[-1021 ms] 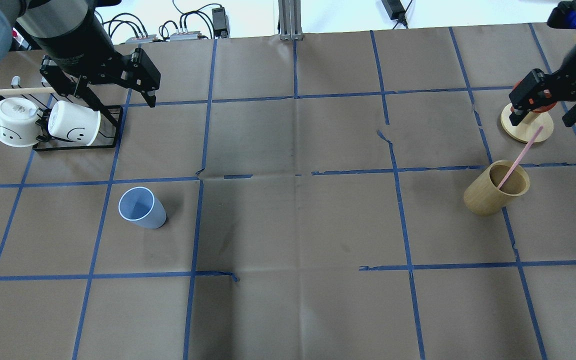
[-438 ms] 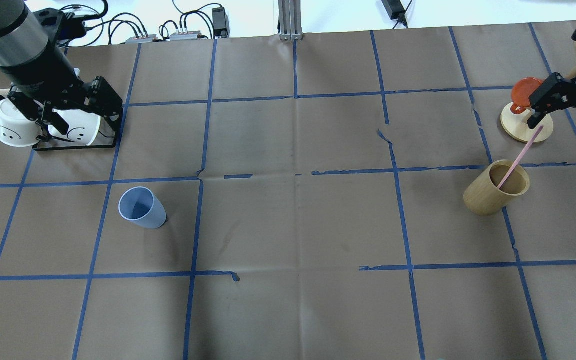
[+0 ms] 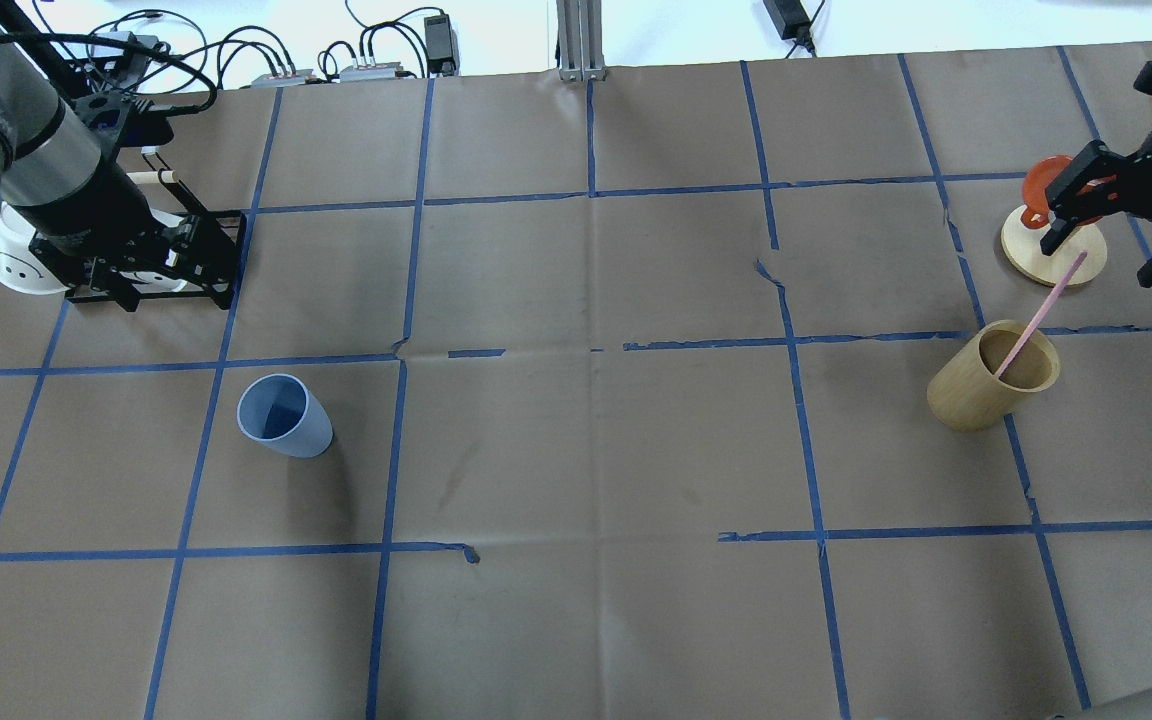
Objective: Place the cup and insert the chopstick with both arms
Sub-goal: 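Grasp the light blue cup with the left gripper while the right descends, then carry the blue cup to center with left while right grasps chopstick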
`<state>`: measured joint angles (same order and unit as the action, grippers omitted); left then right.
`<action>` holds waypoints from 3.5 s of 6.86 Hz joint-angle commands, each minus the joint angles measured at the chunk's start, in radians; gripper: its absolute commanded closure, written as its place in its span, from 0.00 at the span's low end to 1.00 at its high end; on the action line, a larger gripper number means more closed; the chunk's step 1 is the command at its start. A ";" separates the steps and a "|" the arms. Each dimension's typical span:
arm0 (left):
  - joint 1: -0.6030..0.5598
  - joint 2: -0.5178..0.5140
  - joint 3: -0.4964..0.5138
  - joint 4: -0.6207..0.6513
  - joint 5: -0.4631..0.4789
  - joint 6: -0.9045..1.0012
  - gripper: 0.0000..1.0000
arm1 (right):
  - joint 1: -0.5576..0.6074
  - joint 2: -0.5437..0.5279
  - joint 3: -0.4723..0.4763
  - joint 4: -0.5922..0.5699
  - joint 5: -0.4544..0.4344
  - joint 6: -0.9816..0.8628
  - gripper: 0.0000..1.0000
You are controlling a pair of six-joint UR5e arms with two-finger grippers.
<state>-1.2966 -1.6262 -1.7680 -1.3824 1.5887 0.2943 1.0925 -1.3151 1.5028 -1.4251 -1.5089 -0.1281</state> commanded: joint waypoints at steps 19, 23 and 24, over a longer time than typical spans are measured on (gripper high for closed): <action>-0.097 -0.066 -0.236 0.344 -0.027 -0.180 1.00 | 0.004 0.054 -0.024 0.003 0.007 -0.011 0.93; -0.336 -0.153 -0.118 0.359 -0.096 -0.635 1.00 | 0.027 0.010 -0.228 0.167 0.013 -0.008 0.93; -0.409 -0.202 -0.058 0.359 -0.095 -0.744 0.99 | 0.038 -0.046 -0.231 0.169 0.013 -0.008 0.92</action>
<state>-1.6225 -1.7761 -1.8912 -1.0235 1.4945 -0.3201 1.1186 -1.3075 1.2954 -1.2682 -1.4965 -0.1346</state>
